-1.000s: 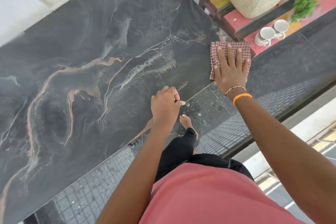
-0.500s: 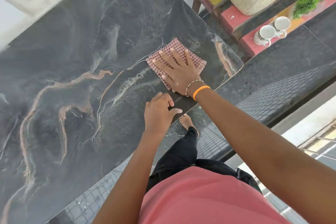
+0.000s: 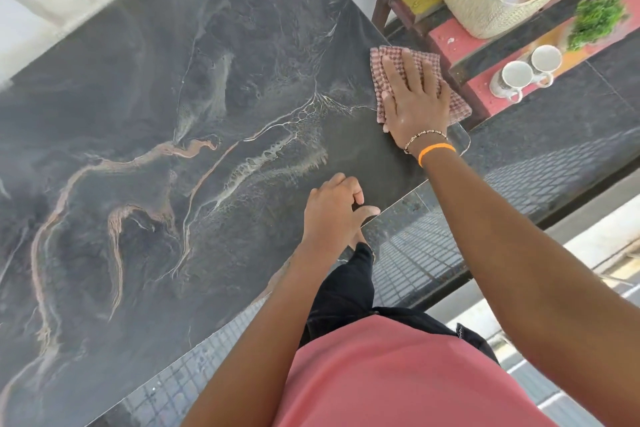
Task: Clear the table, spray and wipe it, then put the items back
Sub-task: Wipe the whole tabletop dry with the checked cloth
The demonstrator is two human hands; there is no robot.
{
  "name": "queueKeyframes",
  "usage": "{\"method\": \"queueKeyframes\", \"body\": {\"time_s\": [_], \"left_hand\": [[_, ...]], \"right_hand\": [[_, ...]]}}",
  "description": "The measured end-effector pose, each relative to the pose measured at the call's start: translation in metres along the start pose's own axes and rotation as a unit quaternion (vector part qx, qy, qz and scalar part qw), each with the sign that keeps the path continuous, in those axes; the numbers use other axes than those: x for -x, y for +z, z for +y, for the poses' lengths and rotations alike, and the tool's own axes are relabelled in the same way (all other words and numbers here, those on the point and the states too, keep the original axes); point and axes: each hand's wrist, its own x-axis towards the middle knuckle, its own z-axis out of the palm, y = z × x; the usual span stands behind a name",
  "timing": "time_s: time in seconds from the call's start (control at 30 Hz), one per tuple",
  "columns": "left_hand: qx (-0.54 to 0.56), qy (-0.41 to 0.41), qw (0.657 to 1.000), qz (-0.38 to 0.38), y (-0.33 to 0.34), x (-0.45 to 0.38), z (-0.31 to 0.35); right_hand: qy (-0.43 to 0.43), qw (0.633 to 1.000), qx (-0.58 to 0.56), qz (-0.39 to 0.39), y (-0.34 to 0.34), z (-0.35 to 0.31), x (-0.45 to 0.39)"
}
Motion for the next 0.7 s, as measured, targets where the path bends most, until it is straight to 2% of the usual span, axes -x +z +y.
{"method": "queueKeyframes", "body": {"time_s": [0.2, 0.27, 0.3, 0.33, 0.37, 0.43, 0.47, 0.5, 0.63, 0.67, 0.7], "left_hand": [[0.08, 0.004, 0.997, 0.013, -0.006, -0.029, 0.018], [0.101, 0.015, 0.995, 0.002, -0.008, -0.04, 0.028], [0.113, 0.018, 0.993, -0.005, -0.009, -0.045, 0.033], [0.126, 0.019, 0.992, -0.01, -0.009, -0.05, 0.036], [0.145, 0.017, 0.989, -0.016, -0.008, -0.055, 0.041], [0.195, 0.007, 0.98, -0.033, -0.009, -0.064, 0.047], [0.219, 0.002, 0.975, -0.044, -0.009, -0.068, 0.051], [0.239, -0.003, 0.97, -0.055, -0.01, -0.072, 0.055], [0.306, -0.025, 0.946, -0.106, -0.015, -0.094, 0.075], [0.322, -0.028, 0.939, -0.12, -0.016, -0.1, 0.08], [0.34, -0.029, 0.93, -0.134, -0.019, -0.106, 0.086]], "right_hand": [[0.076, 0.997, 0.006, 0.025, 0.0, 0.034, 0.07], [0.123, 0.99, -0.051, 0.043, 0.0, 0.045, 0.083], [0.146, 0.981, -0.118, 0.051, 0.001, 0.051, 0.085], [0.164, 0.962, -0.211, 0.055, 0.001, 0.058, 0.086], [0.187, 0.928, -0.318, 0.052, -0.001, 0.065, 0.084], [0.261, 0.827, -0.496, 0.032, -0.012, 0.075, 0.077], [0.289, 0.792, -0.537, 0.029, -0.018, 0.08, 0.071], [0.3, 0.781, -0.547, 0.026, -0.025, 0.085, 0.065], [0.28, 0.805, -0.522, 0.03, -0.056, 0.1, 0.04], [0.277, 0.794, -0.538, 0.047, -0.066, 0.102, 0.034], [0.278, 0.768, -0.573, 0.065, -0.076, 0.104, 0.029]]}}
